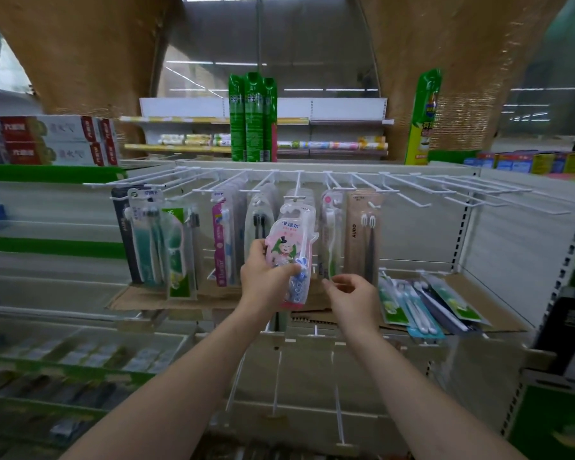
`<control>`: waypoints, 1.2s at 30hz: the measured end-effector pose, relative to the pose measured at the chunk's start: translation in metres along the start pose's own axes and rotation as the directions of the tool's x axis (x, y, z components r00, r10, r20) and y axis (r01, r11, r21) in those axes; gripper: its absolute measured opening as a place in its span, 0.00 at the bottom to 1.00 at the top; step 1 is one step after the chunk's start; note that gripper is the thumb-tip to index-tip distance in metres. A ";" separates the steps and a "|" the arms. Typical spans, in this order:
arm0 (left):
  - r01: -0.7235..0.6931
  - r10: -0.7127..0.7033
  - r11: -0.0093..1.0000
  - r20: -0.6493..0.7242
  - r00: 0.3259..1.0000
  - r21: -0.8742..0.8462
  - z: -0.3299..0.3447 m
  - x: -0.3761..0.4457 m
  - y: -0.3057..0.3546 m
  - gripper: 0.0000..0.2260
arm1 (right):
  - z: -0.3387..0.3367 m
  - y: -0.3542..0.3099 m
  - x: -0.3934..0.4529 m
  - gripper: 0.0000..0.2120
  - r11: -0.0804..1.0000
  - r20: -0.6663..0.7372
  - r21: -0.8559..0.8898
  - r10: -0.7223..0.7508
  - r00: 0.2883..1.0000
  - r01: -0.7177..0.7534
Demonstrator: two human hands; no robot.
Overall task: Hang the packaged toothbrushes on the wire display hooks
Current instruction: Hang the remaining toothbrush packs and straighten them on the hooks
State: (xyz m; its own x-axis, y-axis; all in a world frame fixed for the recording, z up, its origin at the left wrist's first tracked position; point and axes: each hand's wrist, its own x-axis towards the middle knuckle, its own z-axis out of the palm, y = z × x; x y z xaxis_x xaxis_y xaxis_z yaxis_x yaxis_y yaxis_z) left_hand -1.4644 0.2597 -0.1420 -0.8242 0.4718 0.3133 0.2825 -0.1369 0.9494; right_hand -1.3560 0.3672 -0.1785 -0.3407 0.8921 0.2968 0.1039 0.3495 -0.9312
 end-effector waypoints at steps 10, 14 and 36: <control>0.029 -0.029 0.999 0.001 1.000 -0.035 0.014 0.027 -0.016 0.20 | 0.010 0.009 0.021 0.07 1.000 0.001 0.011 0.012 1.000 -0.012; 0.029 -0.029 1.000 -0.008 1.000 -0.008 0.019 0.039 -0.027 0.19 | 0.016 0.018 0.031 0.08 0.999 0.005 0.011 0.042 0.999 -0.042; 0.065 -0.065 0.942 -0.011 0.998 0.329 0.018 0.060 -0.041 0.14 | 0.019 0.027 0.043 0.06 0.999 -0.020 -0.017 0.052 0.998 -0.052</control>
State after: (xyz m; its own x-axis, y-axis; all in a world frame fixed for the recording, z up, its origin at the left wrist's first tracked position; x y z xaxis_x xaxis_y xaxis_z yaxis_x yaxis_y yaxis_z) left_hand -1.5167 0.3097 -0.1627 -0.8460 0.4704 0.2509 0.3741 0.1886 0.9080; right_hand -1.3852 0.4098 -0.1952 -0.3160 0.9145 0.2526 0.1374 0.3075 -0.9416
